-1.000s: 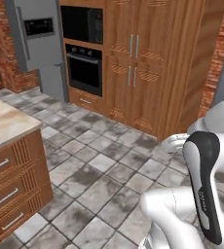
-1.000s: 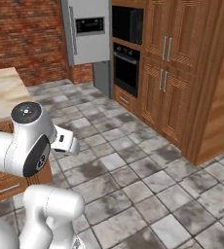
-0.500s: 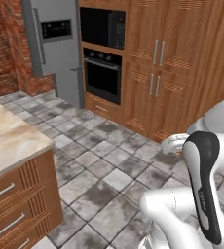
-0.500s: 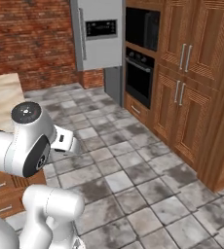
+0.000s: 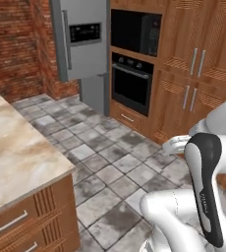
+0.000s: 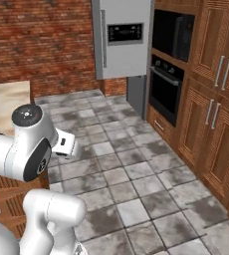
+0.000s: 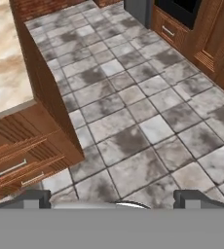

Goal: Pick the egg and butter from the fridge and place them by the bowl for mixing.

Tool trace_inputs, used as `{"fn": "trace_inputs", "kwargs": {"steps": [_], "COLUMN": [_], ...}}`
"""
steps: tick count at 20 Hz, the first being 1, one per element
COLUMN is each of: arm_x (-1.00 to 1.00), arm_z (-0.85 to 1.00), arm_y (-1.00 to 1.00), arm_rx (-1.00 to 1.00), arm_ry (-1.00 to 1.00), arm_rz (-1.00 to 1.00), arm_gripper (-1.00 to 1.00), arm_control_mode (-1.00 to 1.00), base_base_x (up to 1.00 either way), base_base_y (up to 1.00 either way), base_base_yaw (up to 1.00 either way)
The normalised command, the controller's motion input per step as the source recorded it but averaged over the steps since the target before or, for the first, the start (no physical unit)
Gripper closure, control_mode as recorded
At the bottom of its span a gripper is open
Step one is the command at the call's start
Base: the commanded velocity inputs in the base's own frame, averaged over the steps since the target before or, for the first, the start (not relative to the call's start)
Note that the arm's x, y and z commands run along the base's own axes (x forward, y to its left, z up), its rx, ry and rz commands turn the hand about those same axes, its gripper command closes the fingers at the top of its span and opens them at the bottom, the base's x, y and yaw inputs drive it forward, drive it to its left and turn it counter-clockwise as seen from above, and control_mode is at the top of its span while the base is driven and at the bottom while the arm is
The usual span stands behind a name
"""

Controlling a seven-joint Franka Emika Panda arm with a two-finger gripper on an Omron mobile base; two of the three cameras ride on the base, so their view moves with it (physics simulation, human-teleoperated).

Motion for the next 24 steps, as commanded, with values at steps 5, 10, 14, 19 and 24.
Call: {"fn": "trace_inputs", "kwargs": {"steps": [5,10,14,19,24], "arm_x": [0.00,0.00,0.00,0.00,0.00], "arm_z": [0.00,0.00,0.00,0.00,0.00], "arm_y": [0.00,0.00,0.00,0.00,0.00], "arm_rx": [0.00,0.00,0.00,0.00,0.00], "arm_ry": [0.00,0.00,0.00,0.00,0.00], "arm_rz": [0.00,0.00,0.00,0.00,0.00], "arm_gripper": [-1.00,-1.00,-1.00,-1.00,-1.00], "arm_control_mode": [1.00,1.00,1.00,1.00,1.00], "base_base_x": [0.82,0.74,0.72,0.69,0.68], "base_base_y": [-0.17,-0.27,-0.25,-0.22,-0.16], "base_base_yaw": [0.20,0.16,0.21,0.30,0.38]}}
